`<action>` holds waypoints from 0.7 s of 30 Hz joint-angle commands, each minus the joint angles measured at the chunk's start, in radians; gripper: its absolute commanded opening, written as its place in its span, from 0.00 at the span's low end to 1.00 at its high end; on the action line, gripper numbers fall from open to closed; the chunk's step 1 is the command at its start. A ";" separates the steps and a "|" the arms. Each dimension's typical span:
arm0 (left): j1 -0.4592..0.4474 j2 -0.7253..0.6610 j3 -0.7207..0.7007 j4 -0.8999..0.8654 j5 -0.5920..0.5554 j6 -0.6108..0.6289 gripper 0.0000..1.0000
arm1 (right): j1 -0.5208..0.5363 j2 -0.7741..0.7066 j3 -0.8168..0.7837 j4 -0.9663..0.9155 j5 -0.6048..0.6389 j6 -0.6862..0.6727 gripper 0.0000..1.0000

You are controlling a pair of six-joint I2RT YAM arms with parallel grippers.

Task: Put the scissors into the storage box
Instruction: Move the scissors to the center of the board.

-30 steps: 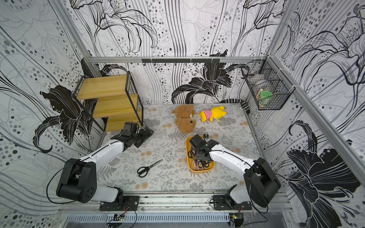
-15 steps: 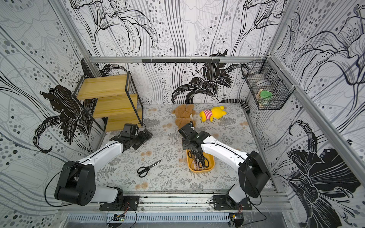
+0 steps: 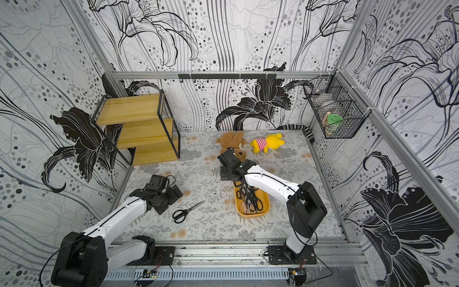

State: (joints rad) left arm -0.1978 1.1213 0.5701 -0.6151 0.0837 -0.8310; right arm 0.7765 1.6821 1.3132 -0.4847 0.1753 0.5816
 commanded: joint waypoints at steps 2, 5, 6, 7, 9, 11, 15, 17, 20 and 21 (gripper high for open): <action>-0.035 0.017 -0.001 -0.061 -0.005 -0.017 0.97 | 0.000 -0.010 -0.048 0.011 0.007 -0.001 0.47; -0.063 0.038 -0.019 -0.039 0.018 -0.033 0.97 | 0.000 -0.009 -0.055 0.007 0.013 -0.003 0.47; -0.070 0.041 -0.024 -0.033 0.024 -0.042 0.97 | 0.000 -0.038 -0.056 0.005 0.017 -0.004 0.47; -0.081 0.040 -0.027 -0.027 0.030 -0.051 0.97 | 0.000 -0.041 -0.057 0.001 0.023 -0.006 0.47; -0.103 0.041 -0.031 -0.013 0.046 -0.075 0.97 | 0.000 -0.048 -0.062 0.003 0.035 -0.009 0.47; -0.134 0.047 -0.040 0.012 0.068 -0.103 0.97 | 0.000 -0.053 -0.062 0.003 0.041 -0.012 0.47; -0.236 0.082 -0.056 0.089 0.137 -0.199 0.97 | 0.000 -0.055 -0.057 -0.001 0.046 -0.017 0.47; -0.298 0.100 -0.050 0.127 0.166 -0.255 0.97 | 0.000 -0.055 -0.056 -0.008 0.049 -0.020 0.47; -0.379 0.120 -0.034 0.189 0.197 -0.336 0.97 | 0.000 -0.059 -0.061 -0.013 0.056 -0.019 0.47; -0.401 0.128 -0.025 0.214 0.208 -0.360 0.97 | 0.000 -0.060 -0.062 -0.015 0.058 -0.019 0.47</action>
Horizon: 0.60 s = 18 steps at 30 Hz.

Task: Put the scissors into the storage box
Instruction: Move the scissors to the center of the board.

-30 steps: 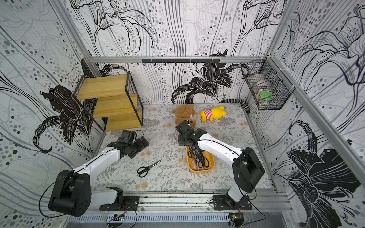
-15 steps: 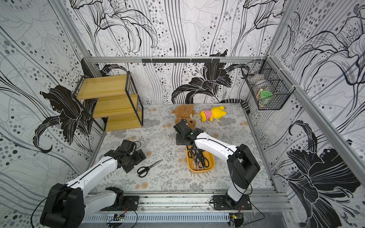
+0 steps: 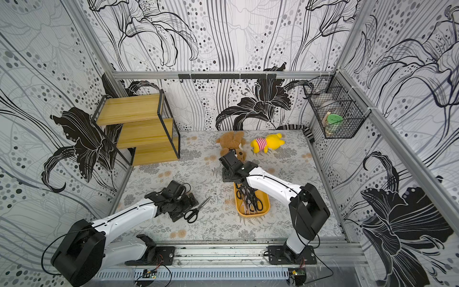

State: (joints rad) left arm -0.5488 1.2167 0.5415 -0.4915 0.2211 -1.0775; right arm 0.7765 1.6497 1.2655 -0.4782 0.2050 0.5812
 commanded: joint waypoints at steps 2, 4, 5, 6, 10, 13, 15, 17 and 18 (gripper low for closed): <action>-0.083 0.054 0.018 0.147 0.096 -0.157 0.97 | 0.000 -0.026 -0.014 -0.029 0.033 -0.018 0.47; -0.103 0.083 0.030 0.220 0.132 -0.195 0.97 | 0.000 -0.024 -0.015 -0.039 0.037 -0.021 0.47; -0.114 0.101 0.038 0.258 0.147 -0.211 0.97 | 0.000 -0.024 -0.020 -0.041 0.035 -0.022 0.47; -0.123 0.120 0.047 0.296 0.164 -0.226 0.97 | 0.000 -0.025 -0.025 -0.040 0.029 -0.023 0.47; -0.133 0.184 0.077 0.396 0.224 -0.246 0.97 | 0.000 -0.041 -0.057 -0.039 -0.004 -0.024 0.47; -0.117 0.193 0.120 0.343 0.180 -0.193 0.97 | 0.008 -0.062 -0.092 -0.025 -0.060 -0.022 0.47; -0.080 0.187 0.148 0.284 0.141 -0.138 0.97 | 0.035 -0.071 -0.108 -0.017 -0.084 -0.021 0.47; -0.018 0.172 0.152 0.252 0.125 -0.102 0.97 | 0.075 -0.066 -0.107 -0.016 -0.107 -0.021 0.47; 0.020 0.161 0.149 0.243 0.117 -0.087 0.97 | 0.096 -0.056 -0.103 -0.021 -0.119 -0.019 0.47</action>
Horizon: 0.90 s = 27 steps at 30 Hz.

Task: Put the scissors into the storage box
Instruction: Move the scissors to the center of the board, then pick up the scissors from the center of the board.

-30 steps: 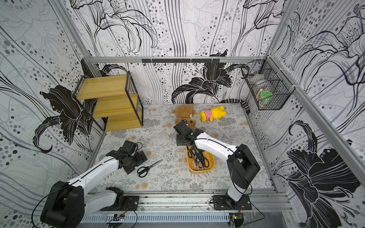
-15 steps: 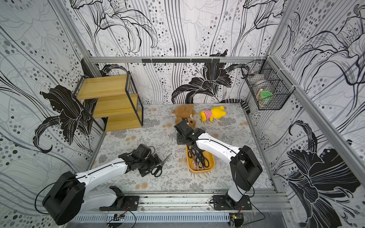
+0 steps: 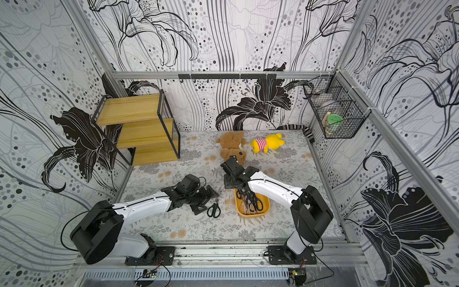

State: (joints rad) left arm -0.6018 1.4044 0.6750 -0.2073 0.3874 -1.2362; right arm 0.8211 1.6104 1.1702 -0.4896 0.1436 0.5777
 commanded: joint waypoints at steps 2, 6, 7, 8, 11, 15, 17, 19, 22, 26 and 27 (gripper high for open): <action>0.145 -0.047 0.013 -0.057 -0.068 0.102 0.97 | 0.091 0.004 0.000 -0.023 -0.070 -0.002 0.47; 0.253 -0.071 0.044 -0.093 -0.120 0.178 0.97 | 0.168 0.047 0.004 -0.028 -0.096 0.040 0.47; 0.269 -0.073 0.052 -0.095 -0.127 0.191 0.97 | 0.182 0.052 0.005 -0.032 -0.098 0.052 0.47; 0.285 -0.073 0.062 -0.095 -0.135 0.200 0.97 | 0.200 0.072 0.007 -0.035 -0.104 0.065 0.47; 0.316 -0.077 0.067 -0.072 -0.148 0.195 0.97 | 0.246 0.114 0.020 -0.057 -0.104 0.103 0.45; 0.337 -0.088 0.047 -0.012 -0.148 0.154 0.97 | 0.273 0.138 0.011 -0.092 -0.094 0.145 0.41; 0.343 -0.092 0.043 0.003 -0.152 0.143 0.97 | 0.274 0.134 -0.012 -0.089 -0.095 0.167 0.39; 0.348 -0.095 0.043 0.008 -0.159 0.141 0.97 | 0.274 0.131 -0.030 -0.084 -0.093 0.177 0.39; 0.350 -0.099 0.042 0.015 -0.167 0.138 0.97 | 0.274 0.147 -0.028 -0.081 -0.095 0.175 0.38; 0.350 -0.103 0.029 0.030 -0.166 0.126 0.97 | 0.274 0.181 -0.018 -0.097 -0.083 0.177 0.36; 0.350 -0.106 0.026 0.032 -0.166 0.125 0.97 | 0.273 0.186 -0.017 -0.101 -0.080 0.178 0.35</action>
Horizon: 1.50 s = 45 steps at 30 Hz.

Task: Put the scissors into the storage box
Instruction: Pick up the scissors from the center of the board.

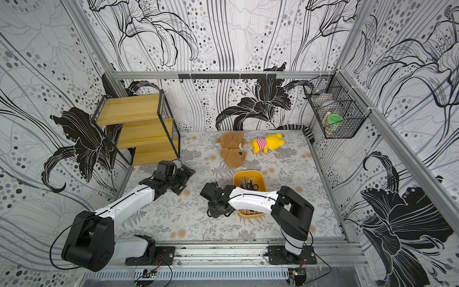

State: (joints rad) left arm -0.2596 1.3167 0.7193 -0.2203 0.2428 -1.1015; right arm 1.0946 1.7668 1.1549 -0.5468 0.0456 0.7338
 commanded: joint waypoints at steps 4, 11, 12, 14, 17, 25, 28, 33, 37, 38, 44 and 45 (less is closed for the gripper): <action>0.009 -0.022 -0.029 0.049 -0.024 -0.012 0.97 | 0.000 0.041 -0.006 -0.046 0.031 0.036 0.34; 0.010 -0.030 -0.036 0.046 -0.022 -0.009 0.97 | -0.001 0.079 0.016 -0.066 0.037 0.038 0.32; 0.011 -0.031 -0.037 0.046 -0.023 -0.009 0.97 | -0.001 0.081 0.017 -0.067 0.037 0.038 0.32; 0.010 -0.034 -0.038 0.044 -0.022 -0.009 0.97 | -0.002 0.088 0.018 -0.066 0.040 0.038 0.31; 0.010 -0.035 -0.041 0.044 -0.026 -0.008 0.97 | -0.002 0.097 0.023 -0.067 0.046 0.038 0.30; 0.015 -0.042 -0.044 0.045 -0.022 -0.008 0.97 | -0.006 0.131 0.041 -0.073 0.051 0.040 0.22; 0.019 -0.049 -0.047 0.044 -0.020 -0.008 0.97 | -0.011 0.136 0.037 -0.071 0.046 0.045 0.18; 0.024 -0.056 -0.055 0.046 -0.020 -0.008 0.97 | -0.012 0.135 0.036 -0.073 0.050 0.047 0.08; 0.031 -0.058 -0.060 0.051 -0.022 -0.004 0.97 | -0.013 0.124 0.055 -0.071 0.076 0.021 0.02; 0.032 -0.056 -0.061 0.051 -0.023 -0.003 0.97 | -0.012 0.121 0.067 -0.071 0.083 0.011 0.01; 0.037 -0.042 -0.031 0.036 -0.045 0.029 0.97 | -0.035 0.064 0.165 -0.087 0.143 -0.057 0.00; 0.037 -0.039 -0.023 0.031 -0.050 0.036 0.97 | -0.049 0.042 0.170 -0.084 0.148 -0.063 0.00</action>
State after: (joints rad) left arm -0.2325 1.2758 0.6720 -0.2016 0.2253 -1.0981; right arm 1.0710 1.8664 1.2842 -0.6125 0.1352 0.7143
